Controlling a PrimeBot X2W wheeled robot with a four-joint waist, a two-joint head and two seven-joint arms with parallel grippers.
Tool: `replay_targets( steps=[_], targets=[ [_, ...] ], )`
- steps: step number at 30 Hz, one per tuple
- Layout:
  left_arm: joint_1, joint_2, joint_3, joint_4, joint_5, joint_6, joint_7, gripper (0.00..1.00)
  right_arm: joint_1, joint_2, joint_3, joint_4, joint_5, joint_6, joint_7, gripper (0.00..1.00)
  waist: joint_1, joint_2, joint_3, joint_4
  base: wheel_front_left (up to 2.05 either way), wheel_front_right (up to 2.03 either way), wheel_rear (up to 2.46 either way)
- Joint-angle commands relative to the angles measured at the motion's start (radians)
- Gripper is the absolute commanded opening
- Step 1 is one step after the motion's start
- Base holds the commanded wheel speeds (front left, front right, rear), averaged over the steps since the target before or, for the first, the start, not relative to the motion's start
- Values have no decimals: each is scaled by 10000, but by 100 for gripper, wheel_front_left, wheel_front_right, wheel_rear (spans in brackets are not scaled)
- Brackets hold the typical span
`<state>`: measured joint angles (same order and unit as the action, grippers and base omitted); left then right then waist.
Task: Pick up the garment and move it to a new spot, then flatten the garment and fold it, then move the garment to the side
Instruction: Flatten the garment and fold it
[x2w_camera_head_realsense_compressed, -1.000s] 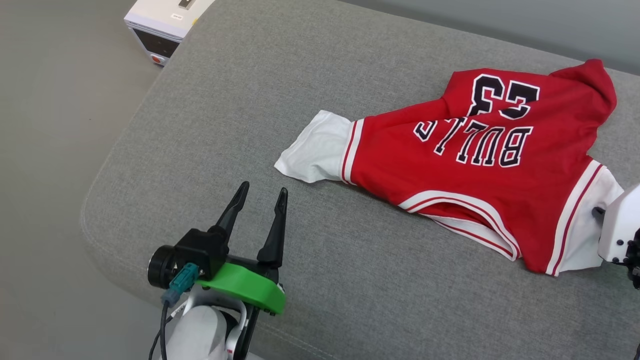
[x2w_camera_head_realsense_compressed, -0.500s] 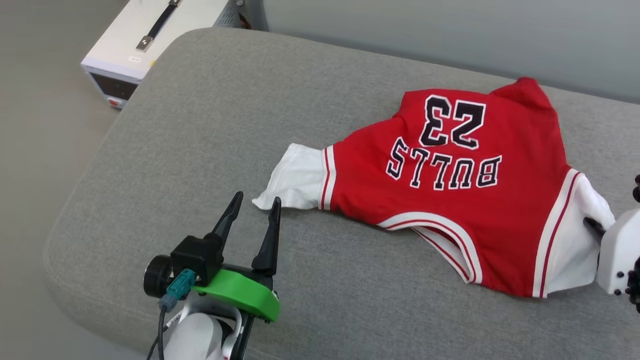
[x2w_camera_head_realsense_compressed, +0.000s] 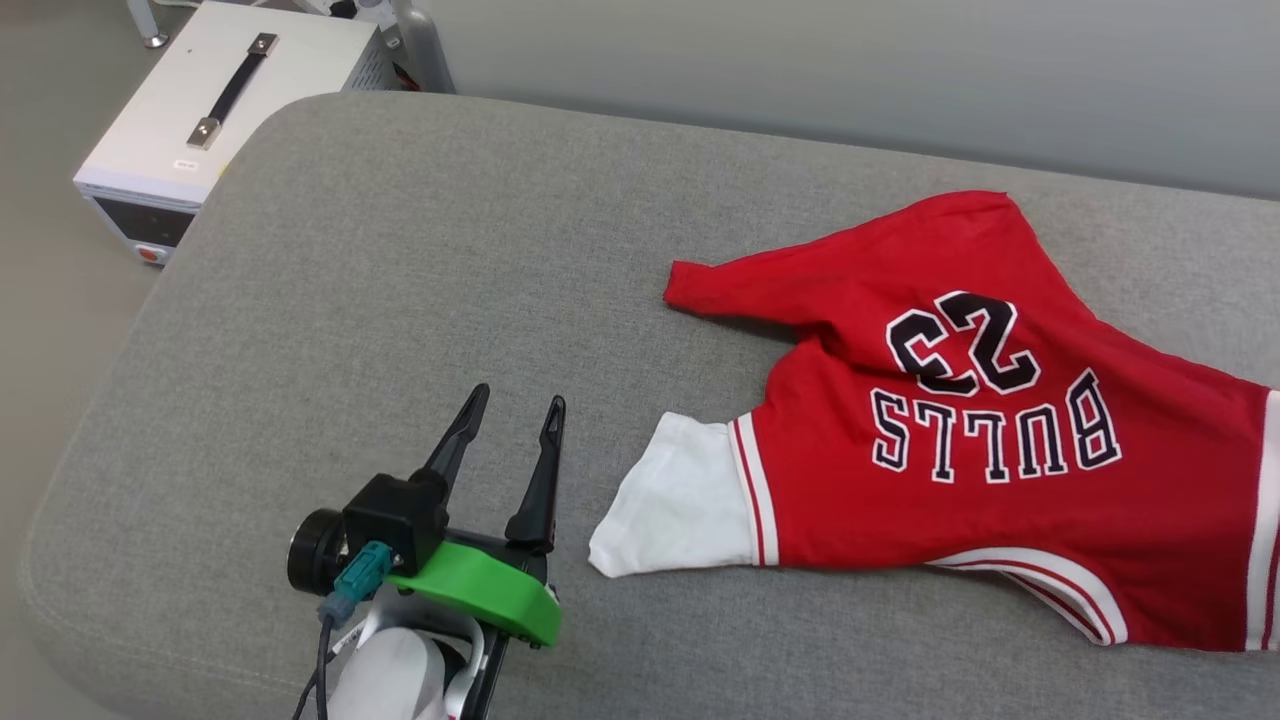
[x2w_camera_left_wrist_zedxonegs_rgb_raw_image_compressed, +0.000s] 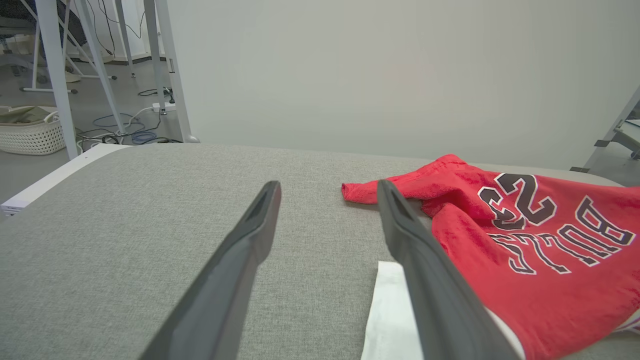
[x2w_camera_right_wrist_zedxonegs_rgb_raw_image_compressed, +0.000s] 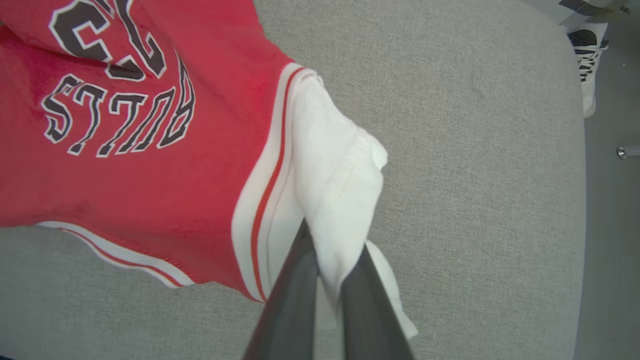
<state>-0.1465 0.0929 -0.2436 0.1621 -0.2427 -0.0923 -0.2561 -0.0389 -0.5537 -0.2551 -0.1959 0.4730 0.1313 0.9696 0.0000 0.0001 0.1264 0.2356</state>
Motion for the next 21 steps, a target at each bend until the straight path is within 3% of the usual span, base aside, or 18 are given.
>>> replay_targets(
  steps=[1,5,14,15,16,21],
  targets=[
    [-163,-21,-2,-26,69,-37,-57,100,-114,-135,-60,153,59,-6,32,0,0,-1,465,230,0,0,0],
    [-364,-69,-85,3,110,-62,-57,100,-531,-662,7,967,38,-6,-176,0,0,-1,933,492,0,0,0],
    [-731,-191,-202,73,126,-112,-57,100,-1719,-1999,679,3797,-407,-6,-1730,1,0,-1,1594,1127,0,0,0],
    [-745,-198,-211,75,126,-117,-57,100,-1798,-2057,733,3958,-469,-6,-1882,33,0,-1,1619,1159,0,0,0],
    [-764,-212,-228,83,127,-125,-57,100,-1981,-2112,757,4320,-611,-6,-2192,100,0,-1,1655,1207,0,0,0],
    [-787,-259,-276,151,141,-139,-57,100,-2471,-2210,942,5572,-1164,-6,-3263,100,0,-1,1638,1260,0,0,0]
  ],
)
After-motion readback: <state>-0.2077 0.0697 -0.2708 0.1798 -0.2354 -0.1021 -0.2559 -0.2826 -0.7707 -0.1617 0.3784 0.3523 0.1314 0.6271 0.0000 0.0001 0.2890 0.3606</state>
